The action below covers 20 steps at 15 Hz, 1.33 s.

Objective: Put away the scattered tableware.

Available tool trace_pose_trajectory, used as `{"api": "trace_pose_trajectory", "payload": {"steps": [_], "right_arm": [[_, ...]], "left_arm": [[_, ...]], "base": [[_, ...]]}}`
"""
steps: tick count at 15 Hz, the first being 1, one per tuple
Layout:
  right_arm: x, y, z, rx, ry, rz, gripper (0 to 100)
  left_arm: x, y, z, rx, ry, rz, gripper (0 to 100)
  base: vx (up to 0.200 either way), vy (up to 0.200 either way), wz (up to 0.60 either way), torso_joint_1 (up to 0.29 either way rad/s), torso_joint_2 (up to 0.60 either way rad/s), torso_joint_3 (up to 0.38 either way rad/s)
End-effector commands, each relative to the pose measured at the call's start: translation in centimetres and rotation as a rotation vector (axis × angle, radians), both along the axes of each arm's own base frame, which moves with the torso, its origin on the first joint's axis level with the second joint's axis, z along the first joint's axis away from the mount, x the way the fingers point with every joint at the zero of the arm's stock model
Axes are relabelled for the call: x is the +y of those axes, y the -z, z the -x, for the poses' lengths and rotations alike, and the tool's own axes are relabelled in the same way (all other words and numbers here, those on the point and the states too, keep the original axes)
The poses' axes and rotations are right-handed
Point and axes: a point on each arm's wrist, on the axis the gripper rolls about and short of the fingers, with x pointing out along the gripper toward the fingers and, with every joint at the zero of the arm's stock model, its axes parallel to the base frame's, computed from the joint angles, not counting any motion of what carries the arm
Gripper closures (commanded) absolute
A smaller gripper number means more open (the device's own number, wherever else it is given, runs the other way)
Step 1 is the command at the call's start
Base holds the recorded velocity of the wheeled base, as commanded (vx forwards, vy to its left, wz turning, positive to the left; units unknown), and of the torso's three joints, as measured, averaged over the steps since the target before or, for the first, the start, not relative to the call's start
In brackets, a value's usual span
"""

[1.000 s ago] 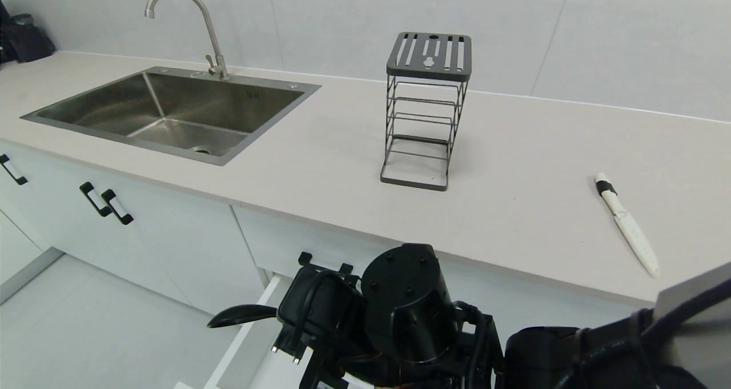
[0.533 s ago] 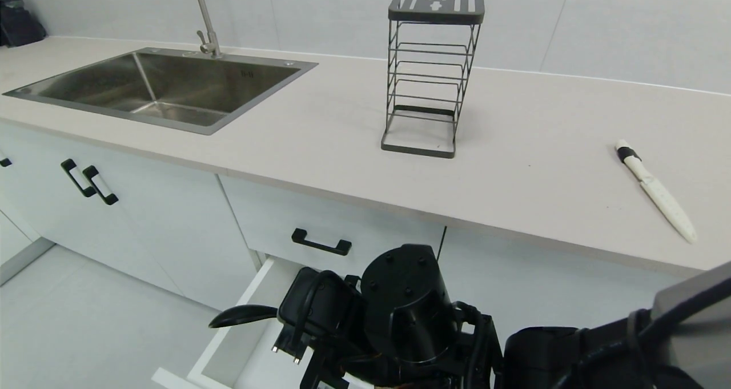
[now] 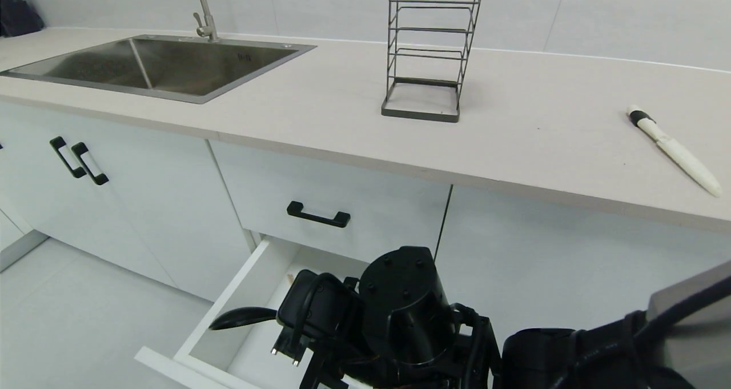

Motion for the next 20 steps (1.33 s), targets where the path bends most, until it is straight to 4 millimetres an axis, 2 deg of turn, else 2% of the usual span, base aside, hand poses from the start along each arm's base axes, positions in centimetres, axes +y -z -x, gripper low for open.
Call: {"api": "trace_pose_trajectory", "payload": {"steps": [1,7,8,13,15,16,17,18,19,20], "right_arm": [[0.0,0.0,0.0,-0.001,0.0,-0.002,100],[-0.1,-0.1,0.2,0.006,-0.001,0.007,100],[-0.2,-0.1,0.7,0.008,-0.013,0.011,100],[-0.9,-1.5,1.3,-0.088,-0.054,0.016,100],[-1.6,-3.1,-0.3,-0.115,-0.041,-0.023,100],[-1.6,-3.1,-0.3,-0.115,-0.041,-0.023,100],[-1.6,-4.0,-0.8,-0.126,-0.037,-0.053,100],[-0.9,-5.4,-1.0,-0.147,-0.036,-0.099,100],[-0.7,-5.5,-1.0,-0.149,-0.038,-0.102,100],[0.4,-6.0,-1.2,-0.126,-0.047,-0.057,100]], "left_arm": [[0.0,0.0,0.0,-0.001,0.002,0.0,0],[0.0,0.0,0.0,-0.001,0.0,0.0,0],[0.0,0.0,0.0,-0.001,0.0,0.0,0],[0.0,0.0,0.0,-0.001,0.0,0.0,0],[0.0,0.0,0.0,-0.001,0.0,0.0,0],[0.0,0.0,0.0,-0.001,0.0,0.0,0],[0.0,0.0,0.0,-0.001,0.0,0.0,0],[0.0,0.0,0.0,-0.001,0.0,0.0,0],[0.0,0.0,0.0,-0.001,0.0,0.0,0],[0.0,0.0,0.0,-0.001,0.0,0.0,0]], "base": [[0.0,0.0,0.0,-0.178,0.28,0.129],[0.0,0.0,0.0,-0.035,0.18,0.061],[0.0,0.0,0.0,0.002,0.04,0.051],[0.0,0.0,0.0,0.0,0.0,0.0],[0.0,0.0,0.0,0.0,0.0,0.0],[0.0,0.0,0.0,0.0,0.0,0.0],[0.0,0.0,0.0,0.0,0.0,0.0],[0.0,0.0,0.0,0.0,0.0,0.0],[0.0,0.0,0.0,0.0,0.0,0.0],[0.0,0.0,0.0,0.0,0.0,0.0]]}}
